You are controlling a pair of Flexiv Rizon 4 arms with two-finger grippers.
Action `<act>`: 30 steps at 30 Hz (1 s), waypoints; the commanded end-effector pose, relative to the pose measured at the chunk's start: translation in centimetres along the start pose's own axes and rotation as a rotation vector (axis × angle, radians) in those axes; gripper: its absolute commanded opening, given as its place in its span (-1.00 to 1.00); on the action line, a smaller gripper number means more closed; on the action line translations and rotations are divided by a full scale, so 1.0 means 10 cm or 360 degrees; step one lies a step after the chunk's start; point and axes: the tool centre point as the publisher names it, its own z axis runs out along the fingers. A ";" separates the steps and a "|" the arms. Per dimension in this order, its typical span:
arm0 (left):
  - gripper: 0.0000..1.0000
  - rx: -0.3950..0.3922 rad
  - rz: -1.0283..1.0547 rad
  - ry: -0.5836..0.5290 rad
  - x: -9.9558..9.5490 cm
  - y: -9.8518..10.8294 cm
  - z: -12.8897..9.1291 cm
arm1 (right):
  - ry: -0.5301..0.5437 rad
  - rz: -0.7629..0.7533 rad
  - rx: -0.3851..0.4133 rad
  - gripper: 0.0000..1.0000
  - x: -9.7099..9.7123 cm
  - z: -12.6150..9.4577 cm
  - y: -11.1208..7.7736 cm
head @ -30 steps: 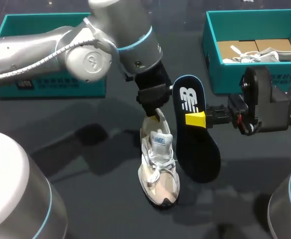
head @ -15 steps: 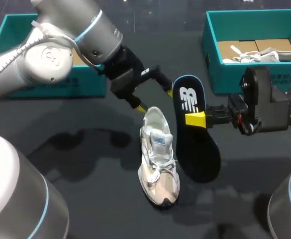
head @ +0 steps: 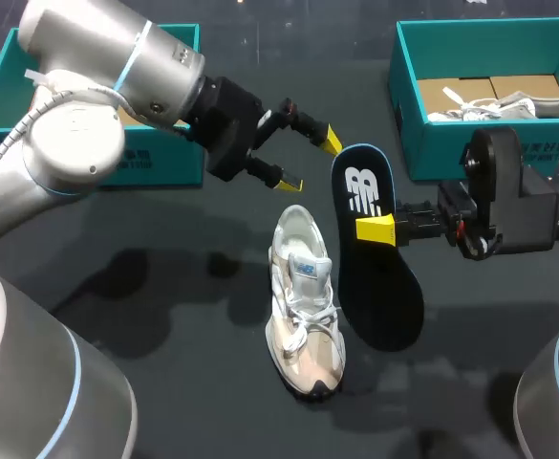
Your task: Take the shoe out of the shoebox, open the shoe tongue, remove and reinsert the insole, then place the shoe into the shoebox
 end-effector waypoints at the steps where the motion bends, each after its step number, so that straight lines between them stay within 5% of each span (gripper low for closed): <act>1: 1.00 -0.0078 0.0058 -0.0273 -0.01 -0.15 -0.06 | -0.0005 0.0002 0.0000 -1.00 0.01 0.01 -0.01; 18: 1.00 -0.0254 0.0093 -0.0687 -0.26 -0.09 -0.36 | 0.0189 0.0518 -0.0018 -1.00 -1.09 -0.49 0.17; 30: 1.00 -0.0254 0.0093 -0.0687 -0.26 -0.09 -0.36 | 0.0189 0.0518 -0.0018 -1.00 -1.09 -0.49 0.17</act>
